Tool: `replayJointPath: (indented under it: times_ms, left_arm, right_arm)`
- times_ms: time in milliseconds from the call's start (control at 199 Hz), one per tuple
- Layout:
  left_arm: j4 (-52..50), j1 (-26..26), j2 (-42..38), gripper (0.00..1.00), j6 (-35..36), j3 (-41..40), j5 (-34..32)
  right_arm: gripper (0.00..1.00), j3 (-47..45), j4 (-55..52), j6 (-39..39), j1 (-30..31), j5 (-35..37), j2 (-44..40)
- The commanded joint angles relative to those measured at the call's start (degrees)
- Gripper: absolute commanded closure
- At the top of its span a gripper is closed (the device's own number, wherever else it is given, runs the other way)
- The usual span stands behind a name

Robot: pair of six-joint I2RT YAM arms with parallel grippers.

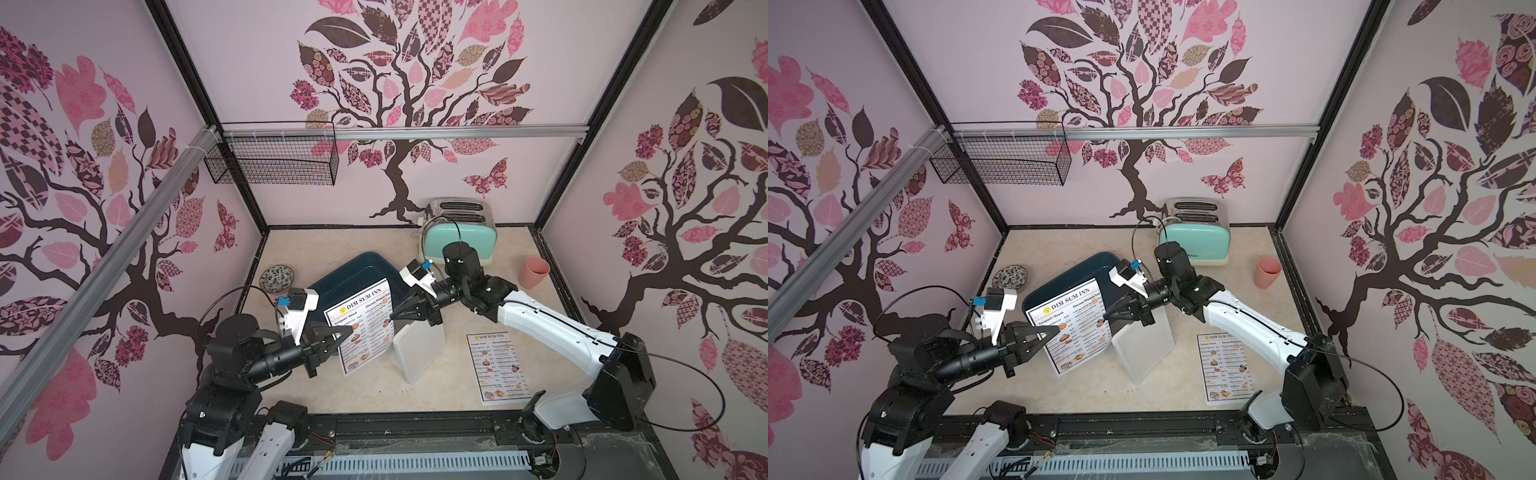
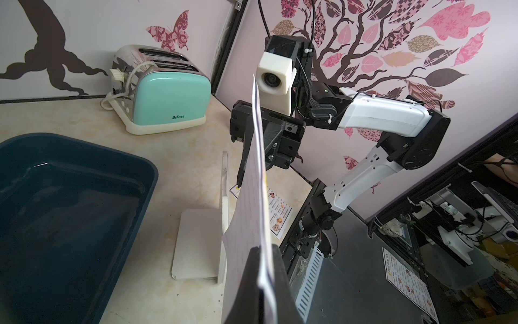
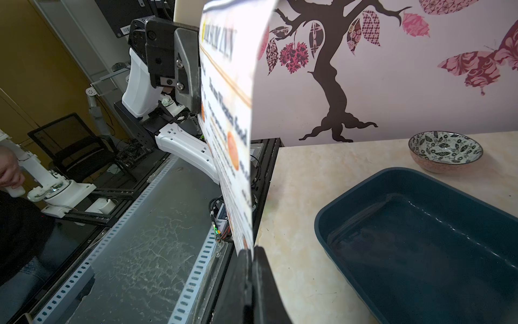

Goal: Replace the menus in the menu holders
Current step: Pick up the menu from the storage box.

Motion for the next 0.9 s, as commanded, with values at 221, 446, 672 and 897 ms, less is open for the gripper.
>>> replayJointPath:
  times_ms: [221,446,672,897]
  left_arm:
    - [0.5,-0.1,-0.3,0.77,-1.4,-0.6,-1.3]
    - [-0.6,-0.1,-0.5,0.70,-1.1,-1.3,-0.1]
    - [-1.2,-0.1,-0.5,0.73,0.5,-2.4,0.4]
    - [-0.1,-0.1,-0.2,0.66,1.1,-2.2,-0.8]
  right_arm:
    - [1.00,1.9,3.3,3.8,-0.6,-1.5,0.1]
    - [1.00,1.5,5.9,6.4,-0.5,-2.0,0.4]
    - [1.00,1.9,6.5,8.0,-0.3,-3.1,0.9]
    - [1.00,2.3,6.5,10.1,-0.3,-5.4,1.1]
